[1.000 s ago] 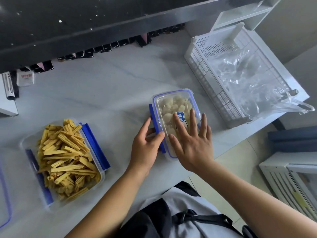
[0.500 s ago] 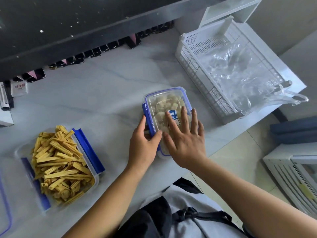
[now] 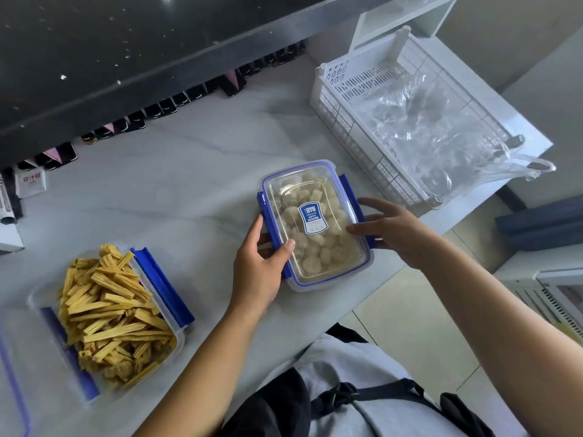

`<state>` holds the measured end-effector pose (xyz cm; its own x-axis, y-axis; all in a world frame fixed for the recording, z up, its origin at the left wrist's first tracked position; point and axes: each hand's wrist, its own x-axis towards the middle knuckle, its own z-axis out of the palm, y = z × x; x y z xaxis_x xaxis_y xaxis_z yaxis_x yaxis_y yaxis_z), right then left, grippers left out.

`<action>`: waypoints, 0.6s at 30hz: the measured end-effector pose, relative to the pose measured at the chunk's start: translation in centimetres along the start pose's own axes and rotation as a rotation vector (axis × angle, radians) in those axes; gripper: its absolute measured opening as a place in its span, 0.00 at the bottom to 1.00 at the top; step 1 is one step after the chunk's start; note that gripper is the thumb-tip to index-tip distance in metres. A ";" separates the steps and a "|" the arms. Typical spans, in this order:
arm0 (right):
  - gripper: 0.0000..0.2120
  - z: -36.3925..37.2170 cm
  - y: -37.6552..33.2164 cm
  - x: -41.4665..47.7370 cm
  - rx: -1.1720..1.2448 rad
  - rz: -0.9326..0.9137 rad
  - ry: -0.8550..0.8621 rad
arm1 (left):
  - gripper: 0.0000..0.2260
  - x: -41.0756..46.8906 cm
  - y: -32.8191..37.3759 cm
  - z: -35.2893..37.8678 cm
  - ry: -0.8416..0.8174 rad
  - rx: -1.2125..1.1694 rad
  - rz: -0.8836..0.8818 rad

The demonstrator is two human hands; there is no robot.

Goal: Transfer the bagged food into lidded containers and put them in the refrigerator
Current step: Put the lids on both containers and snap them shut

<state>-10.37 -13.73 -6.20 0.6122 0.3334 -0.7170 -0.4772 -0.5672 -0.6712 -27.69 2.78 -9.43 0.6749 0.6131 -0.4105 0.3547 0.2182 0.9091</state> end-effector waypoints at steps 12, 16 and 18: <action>0.22 2.1 -0.8 -1.3 -0.494 -0.193 0.247 | 0.30 0.3 -0.2 0.3 -0.002 0.027 0.014; 0.22 2.2 -1.2 -0.3 -0.609 -0.294 0.306 | 0.36 1.5 0.0 1.2 -0.004 -0.017 0.010; 0.24 2.9 -1.3 0.5 -0.786 -0.386 0.375 | 0.39 2.2 0.3 2.2 0.006 -0.006 0.011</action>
<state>-11.25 -10.68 -6.20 0.8666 0.4173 -0.2737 0.2768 -0.8582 -0.4322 -24.70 2.54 -10.19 0.6748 0.6201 -0.4002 0.3432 0.2163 0.9140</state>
